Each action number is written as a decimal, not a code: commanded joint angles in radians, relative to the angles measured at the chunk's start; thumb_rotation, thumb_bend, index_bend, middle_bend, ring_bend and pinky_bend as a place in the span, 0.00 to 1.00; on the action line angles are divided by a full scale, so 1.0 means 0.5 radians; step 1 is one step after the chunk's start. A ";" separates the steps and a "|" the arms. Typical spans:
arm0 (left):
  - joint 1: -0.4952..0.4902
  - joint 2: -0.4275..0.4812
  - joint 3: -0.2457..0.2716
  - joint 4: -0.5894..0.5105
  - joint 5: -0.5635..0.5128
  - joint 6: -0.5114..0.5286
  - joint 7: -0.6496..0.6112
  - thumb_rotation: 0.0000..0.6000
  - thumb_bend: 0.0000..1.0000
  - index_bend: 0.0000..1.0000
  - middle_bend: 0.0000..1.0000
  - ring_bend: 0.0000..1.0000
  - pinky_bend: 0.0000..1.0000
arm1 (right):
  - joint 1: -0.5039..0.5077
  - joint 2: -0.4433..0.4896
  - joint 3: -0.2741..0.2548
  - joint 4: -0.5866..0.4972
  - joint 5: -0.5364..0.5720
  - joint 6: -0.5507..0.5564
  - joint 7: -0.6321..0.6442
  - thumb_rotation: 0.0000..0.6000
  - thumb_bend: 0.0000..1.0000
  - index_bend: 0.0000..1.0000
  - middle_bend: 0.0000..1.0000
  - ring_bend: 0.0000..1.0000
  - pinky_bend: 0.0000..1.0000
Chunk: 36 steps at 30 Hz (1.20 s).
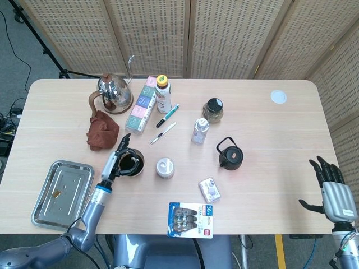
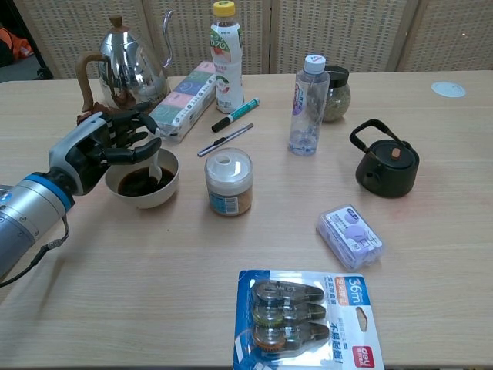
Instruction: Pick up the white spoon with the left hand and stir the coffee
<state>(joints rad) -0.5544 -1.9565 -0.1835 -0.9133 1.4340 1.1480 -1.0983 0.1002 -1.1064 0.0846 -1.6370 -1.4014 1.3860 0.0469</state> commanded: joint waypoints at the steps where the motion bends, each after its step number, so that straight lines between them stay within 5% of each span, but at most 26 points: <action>1: -0.015 -0.016 -0.003 0.007 0.000 -0.012 0.015 1.00 0.50 0.63 0.00 0.00 0.00 | -0.001 0.002 0.000 0.000 -0.001 0.001 0.002 1.00 0.00 0.00 0.00 0.00 0.00; 18: 0.076 0.077 0.104 -0.150 0.040 0.017 -0.095 1.00 0.51 0.63 0.00 0.00 0.00 | -0.003 0.002 -0.007 -0.011 -0.017 0.010 -0.001 1.00 0.00 0.00 0.00 0.00 0.00; 36: -0.014 -0.064 0.007 0.040 0.017 0.029 0.066 1.00 0.51 0.63 0.00 0.00 0.00 | 0.000 0.004 0.001 -0.004 0.000 0.002 0.009 1.00 0.00 0.00 0.00 0.00 0.00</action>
<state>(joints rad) -0.5594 -1.9870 -0.1792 -0.8907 1.4414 1.1623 -1.0680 0.1004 -1.1044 0.0851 -1.6390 -1.4013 1.3868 0.0511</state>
